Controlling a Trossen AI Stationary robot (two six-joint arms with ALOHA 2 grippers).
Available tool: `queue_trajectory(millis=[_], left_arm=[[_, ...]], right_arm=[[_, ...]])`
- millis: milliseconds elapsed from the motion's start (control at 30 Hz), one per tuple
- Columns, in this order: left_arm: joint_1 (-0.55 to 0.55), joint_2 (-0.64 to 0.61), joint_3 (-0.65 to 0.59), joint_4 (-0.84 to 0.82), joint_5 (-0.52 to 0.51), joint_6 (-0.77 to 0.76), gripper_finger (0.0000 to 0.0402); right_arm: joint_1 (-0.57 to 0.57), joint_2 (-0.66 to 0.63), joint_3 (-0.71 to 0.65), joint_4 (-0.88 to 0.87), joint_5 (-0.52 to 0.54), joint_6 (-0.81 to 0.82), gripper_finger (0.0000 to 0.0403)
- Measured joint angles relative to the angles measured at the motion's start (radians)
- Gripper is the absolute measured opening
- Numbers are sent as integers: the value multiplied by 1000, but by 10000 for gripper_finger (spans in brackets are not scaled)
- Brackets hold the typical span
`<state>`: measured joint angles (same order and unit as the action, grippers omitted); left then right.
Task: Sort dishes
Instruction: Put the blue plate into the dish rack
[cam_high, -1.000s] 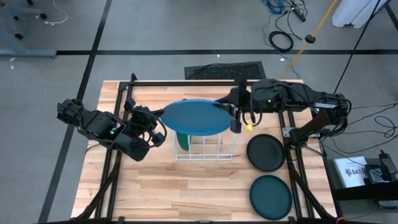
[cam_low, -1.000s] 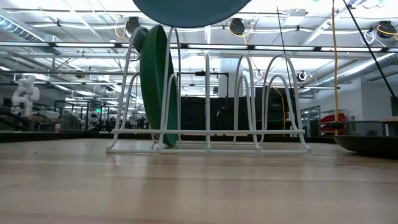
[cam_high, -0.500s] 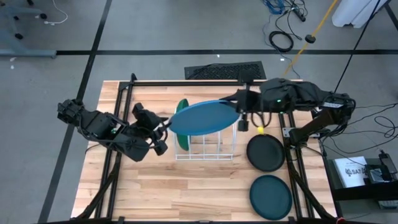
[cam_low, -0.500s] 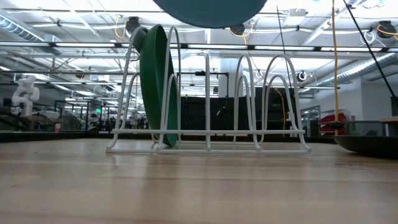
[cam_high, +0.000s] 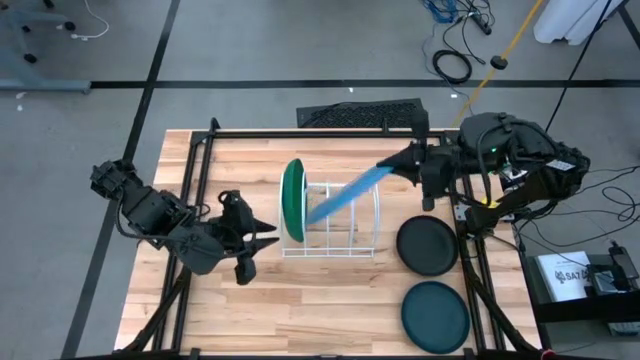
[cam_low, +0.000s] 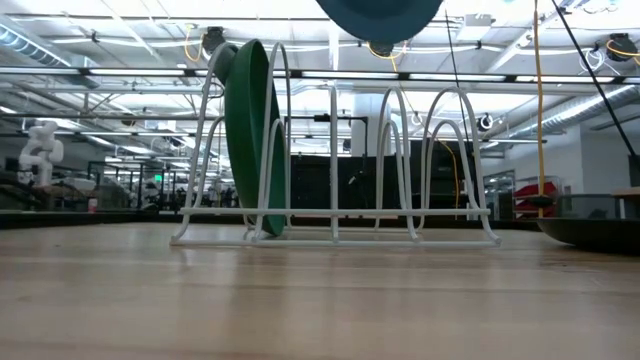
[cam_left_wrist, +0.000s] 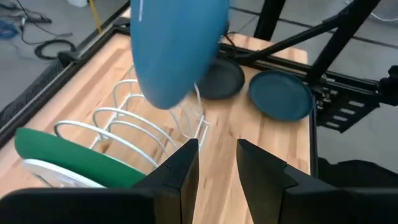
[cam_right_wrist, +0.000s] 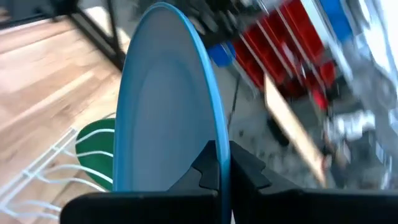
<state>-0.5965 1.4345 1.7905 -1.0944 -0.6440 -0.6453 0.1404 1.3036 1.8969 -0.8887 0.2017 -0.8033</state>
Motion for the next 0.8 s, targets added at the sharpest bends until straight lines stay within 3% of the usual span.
queue_trajectory(millis=[200, 500, 800], left_arm=[[-29, 0, 0, 18, -67, 5, 118], [-28, 0, 0, 40, -67, 5, 118], [-42, 0, 0, 50, -80, 13, 118]], right_arm=[[-3, 33, 0, -9, -134, -206, 1], [-4, 164, 0, -4, -133, -427, 1], [-46, 277, 0, 7, -185, -527, 1]])
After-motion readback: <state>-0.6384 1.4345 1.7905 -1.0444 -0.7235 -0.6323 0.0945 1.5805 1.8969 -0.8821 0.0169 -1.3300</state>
